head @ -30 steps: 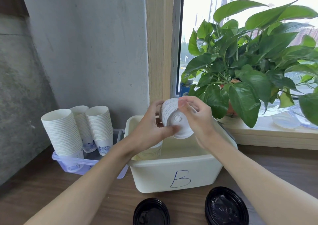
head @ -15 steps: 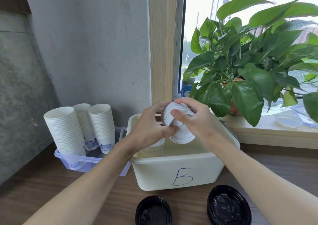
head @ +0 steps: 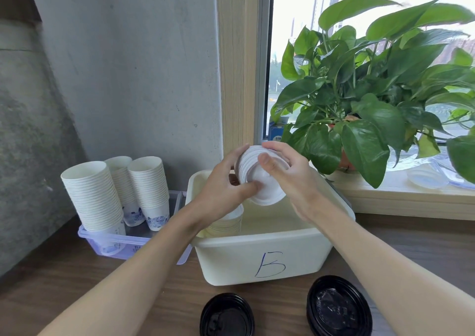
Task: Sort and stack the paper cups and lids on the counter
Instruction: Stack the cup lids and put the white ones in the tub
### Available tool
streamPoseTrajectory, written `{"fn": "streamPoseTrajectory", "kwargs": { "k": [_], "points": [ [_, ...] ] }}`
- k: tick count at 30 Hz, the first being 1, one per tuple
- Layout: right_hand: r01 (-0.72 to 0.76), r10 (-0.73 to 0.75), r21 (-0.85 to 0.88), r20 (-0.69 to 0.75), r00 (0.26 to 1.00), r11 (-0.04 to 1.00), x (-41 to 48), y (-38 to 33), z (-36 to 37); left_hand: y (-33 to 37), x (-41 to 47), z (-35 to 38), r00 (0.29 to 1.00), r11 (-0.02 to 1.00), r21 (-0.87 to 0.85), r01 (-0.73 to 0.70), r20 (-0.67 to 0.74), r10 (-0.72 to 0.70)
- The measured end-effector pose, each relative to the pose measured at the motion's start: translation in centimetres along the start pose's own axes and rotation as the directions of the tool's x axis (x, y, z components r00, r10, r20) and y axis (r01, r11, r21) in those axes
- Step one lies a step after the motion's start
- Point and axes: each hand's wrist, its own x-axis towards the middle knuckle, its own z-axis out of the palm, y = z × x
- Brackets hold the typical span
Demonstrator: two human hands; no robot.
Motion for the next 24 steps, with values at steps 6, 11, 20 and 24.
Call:
{"fn": "streamPoseTrajectory", "kwargs": {
  "k": [6,11,20,24],
  "points": [
    [0.012,-0.012,-0.002,0.001,1.000,1.000,0.10,0.00,-0.05,0.02,0.06,0.24,1.000,0.999,0.034,-0.024,0.017,0.024],
    [0.017,-0.018,0.032,0.018,1.000,0.999,0.05,-0.12,0.21,-0.15,0.22,0.15,1.000,1.000,0.016,-0.016,0.021,0.016],
    [0.056,-0.056,-0.010,0.005,0.998,0.998,0.10,0.02,0.13,-0.31,0.42,0.09,0.995,0.997,0.024,-0.077,0.058,0.075],
    [0.047,-0.047,-0.022,0.007,0.999,0.999,0.27,0.06,0.16,-0.27,0.40,0.13,0.998,0.997,0.053,-0.061,0.037,0.059]
  ]
}}
